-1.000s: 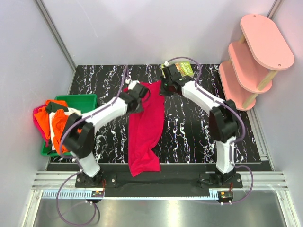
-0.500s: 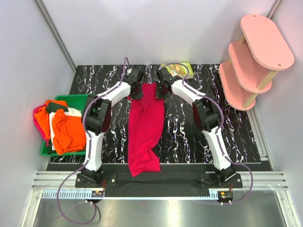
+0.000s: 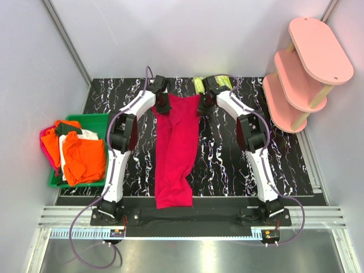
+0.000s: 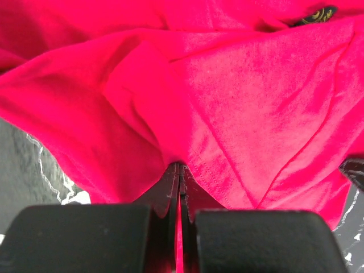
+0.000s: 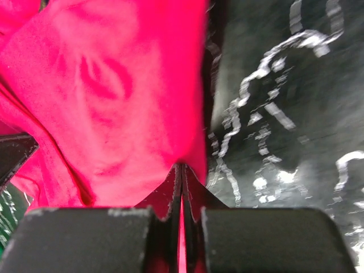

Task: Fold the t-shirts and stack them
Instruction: Grab the bottom of the folded rectangular tshirt with both arms

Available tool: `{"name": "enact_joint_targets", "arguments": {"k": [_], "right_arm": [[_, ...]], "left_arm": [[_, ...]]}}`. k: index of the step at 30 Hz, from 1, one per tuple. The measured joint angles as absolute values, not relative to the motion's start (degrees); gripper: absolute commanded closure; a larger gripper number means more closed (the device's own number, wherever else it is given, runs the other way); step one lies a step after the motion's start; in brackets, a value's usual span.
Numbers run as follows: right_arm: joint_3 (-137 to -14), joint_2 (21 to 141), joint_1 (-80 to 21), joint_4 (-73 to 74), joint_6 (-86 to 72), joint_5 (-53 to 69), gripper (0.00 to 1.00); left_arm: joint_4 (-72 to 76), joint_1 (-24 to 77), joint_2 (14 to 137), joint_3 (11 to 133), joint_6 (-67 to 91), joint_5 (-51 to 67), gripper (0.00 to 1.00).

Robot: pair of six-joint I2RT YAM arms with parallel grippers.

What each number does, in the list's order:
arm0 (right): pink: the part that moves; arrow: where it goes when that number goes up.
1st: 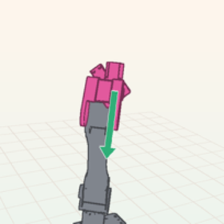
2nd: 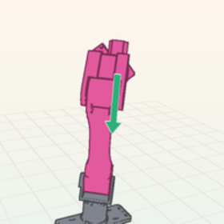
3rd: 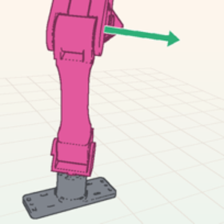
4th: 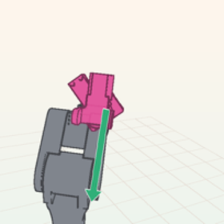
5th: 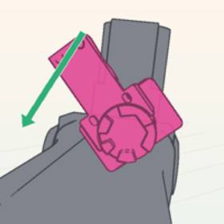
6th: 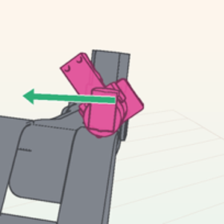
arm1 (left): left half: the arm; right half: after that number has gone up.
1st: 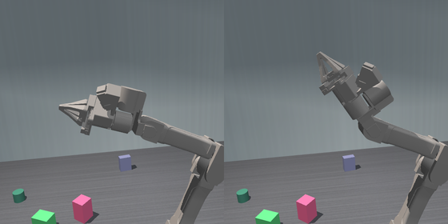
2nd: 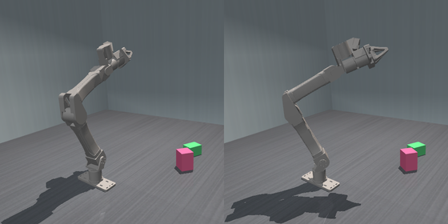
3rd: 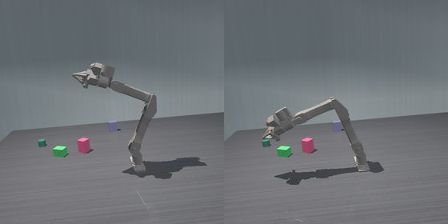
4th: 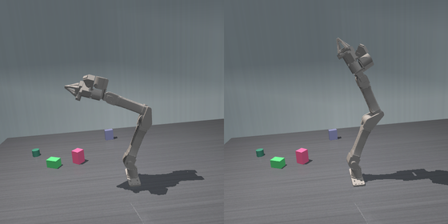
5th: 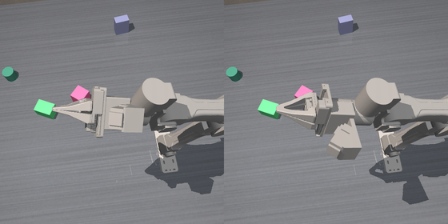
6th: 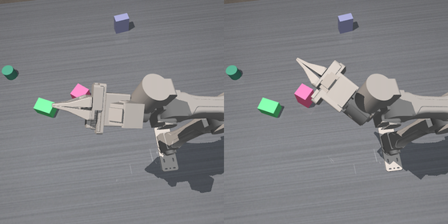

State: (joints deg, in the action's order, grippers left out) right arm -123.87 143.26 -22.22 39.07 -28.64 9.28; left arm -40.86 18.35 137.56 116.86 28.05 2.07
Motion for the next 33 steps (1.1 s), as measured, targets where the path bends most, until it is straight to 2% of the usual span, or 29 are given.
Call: {"name": "enact_joint_targets", "arguments": {"k": [11,18,20,22,26,28,33], "right_arm": [[-137.86,151.33,-16.53,43.42,-29.87,13.43,0.94],[-144.79,155.48,-14.17,44.93,-30.44,14.83,0.93],[-145.18,155.65,-13.87,45.01,-30.39,14.72,0.92],[-145.36,155.65,-13.85,45.10,-30.24,14.52,0.84],[-145.27,154.76,-15.05,45.52,-29.74,12.84,0.70],[-143.65,152.24,-16.40,45.89,-29.47,11.22,0.62],[-138.08,141.58,-22.20,46.11,-28.25,8.84,0.53]], "left_arm": [[-44.71,17.30,144.40,128.70,28.16,6.57,0.93],[-45.43,16.47,146.71,132.46,28.91,8.60,0.92],[-45.47,15.97,146.76,132.68,28.99,8.69,0.89],[-45.41,15.38,146.74,132.62,29.15,8.62,0.83],[-43.90,14.68,142.82,127.11,29.89,8.19,0.77],[-43.57,14.55,138.41,122.32,30.02,7.70,0.74],[-40.34,14.50,121.32,107.02,30.68,5.04,0.60]]}}
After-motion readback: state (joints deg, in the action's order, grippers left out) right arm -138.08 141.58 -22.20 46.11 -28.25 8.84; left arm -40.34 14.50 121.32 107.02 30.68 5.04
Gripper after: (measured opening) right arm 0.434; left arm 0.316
